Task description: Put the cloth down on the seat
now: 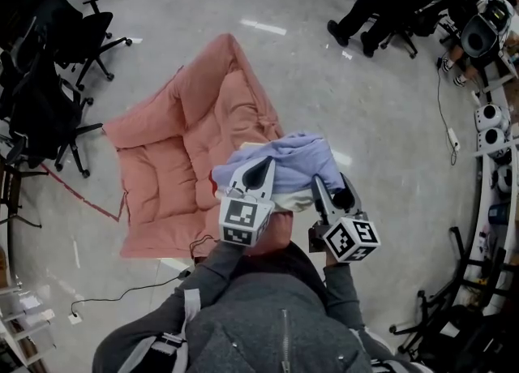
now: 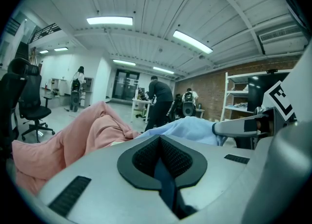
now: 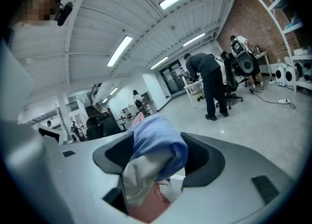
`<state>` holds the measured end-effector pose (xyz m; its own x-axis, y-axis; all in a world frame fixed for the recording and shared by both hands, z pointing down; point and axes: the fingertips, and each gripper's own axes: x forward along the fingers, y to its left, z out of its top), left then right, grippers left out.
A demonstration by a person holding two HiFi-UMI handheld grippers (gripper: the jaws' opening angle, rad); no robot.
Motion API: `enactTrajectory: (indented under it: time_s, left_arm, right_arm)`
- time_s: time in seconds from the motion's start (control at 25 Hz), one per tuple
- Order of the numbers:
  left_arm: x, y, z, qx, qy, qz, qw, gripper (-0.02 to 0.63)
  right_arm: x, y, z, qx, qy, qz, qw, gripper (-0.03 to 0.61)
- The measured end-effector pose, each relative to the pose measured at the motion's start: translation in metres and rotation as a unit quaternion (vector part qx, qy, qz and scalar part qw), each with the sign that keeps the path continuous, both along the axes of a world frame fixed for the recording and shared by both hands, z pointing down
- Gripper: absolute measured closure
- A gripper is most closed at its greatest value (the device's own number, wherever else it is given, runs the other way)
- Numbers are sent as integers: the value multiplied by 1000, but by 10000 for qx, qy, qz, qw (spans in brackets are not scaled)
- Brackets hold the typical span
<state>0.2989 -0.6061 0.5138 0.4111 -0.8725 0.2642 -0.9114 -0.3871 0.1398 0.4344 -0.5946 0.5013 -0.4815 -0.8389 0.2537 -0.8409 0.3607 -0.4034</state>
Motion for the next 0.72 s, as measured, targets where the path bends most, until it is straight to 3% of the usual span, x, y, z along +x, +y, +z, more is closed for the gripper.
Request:
enactTrajectory:
  time_s: [0.72]
  left_arm:
    - [-20,17,-25,120,167,444,9988,607]
  right_arm:
    - [4,31,-36,528,235,976,9935,324]
